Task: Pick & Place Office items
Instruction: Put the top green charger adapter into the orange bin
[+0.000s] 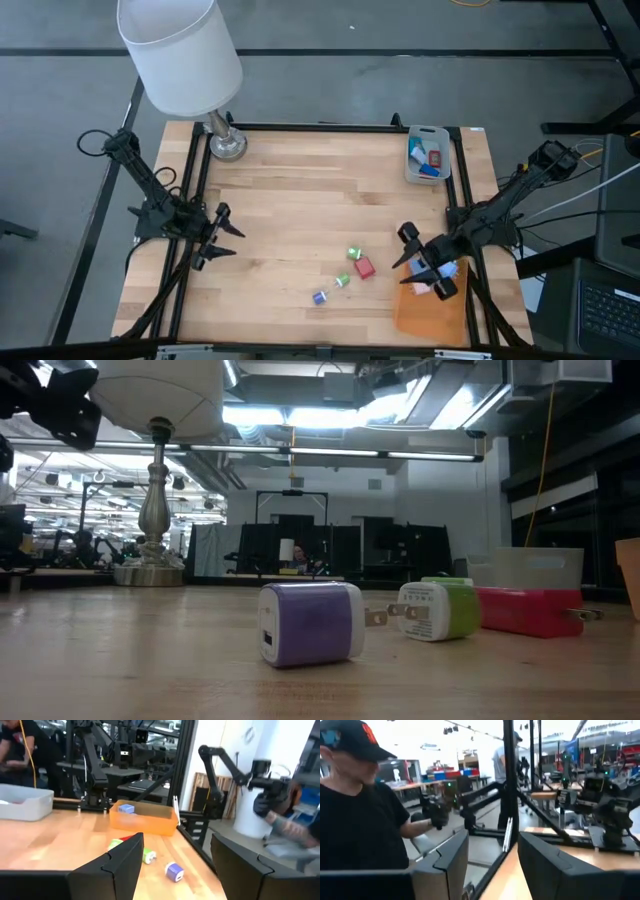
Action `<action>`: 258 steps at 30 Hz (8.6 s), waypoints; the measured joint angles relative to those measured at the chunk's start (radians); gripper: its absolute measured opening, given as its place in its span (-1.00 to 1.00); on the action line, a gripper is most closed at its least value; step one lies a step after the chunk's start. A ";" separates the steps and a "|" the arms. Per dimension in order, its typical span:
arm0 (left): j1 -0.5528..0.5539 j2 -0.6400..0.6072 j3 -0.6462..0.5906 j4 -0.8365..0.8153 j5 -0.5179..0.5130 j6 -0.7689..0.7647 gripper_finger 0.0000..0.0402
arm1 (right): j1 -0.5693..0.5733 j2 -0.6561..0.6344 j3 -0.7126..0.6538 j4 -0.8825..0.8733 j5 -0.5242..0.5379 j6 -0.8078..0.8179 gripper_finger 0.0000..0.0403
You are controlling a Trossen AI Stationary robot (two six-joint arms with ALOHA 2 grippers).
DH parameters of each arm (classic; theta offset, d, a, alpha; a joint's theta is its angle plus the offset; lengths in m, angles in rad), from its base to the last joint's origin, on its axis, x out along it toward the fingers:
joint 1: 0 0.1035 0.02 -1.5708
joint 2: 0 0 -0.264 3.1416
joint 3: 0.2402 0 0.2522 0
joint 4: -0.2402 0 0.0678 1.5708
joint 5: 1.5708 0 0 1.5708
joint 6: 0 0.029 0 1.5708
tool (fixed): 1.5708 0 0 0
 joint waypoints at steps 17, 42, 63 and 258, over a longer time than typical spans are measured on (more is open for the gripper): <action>0.002 0.000 0.000 0.001 0.121 -0.023 0.12 | -0.007 0.000 0.000 0.011 0.478 -0.152 -0.15; 0.066 0.000 0.000 -0.082 -0.156 -0.138 0.13 | -0.140 0.000 0.000 0.011 0.524 -0.142 -0.15; 0.355 0.589 0.242 -0.223 0.162 -0.233 0.08 | -0.213 0.000 0.000 0.009 0.521 -0.065 -0.15; 1.013 1.453 1.089 0.293 1.604 -0.431 -0.30 | -0.255 0.386 0.455 -0.396 0.445 -0.281 0.11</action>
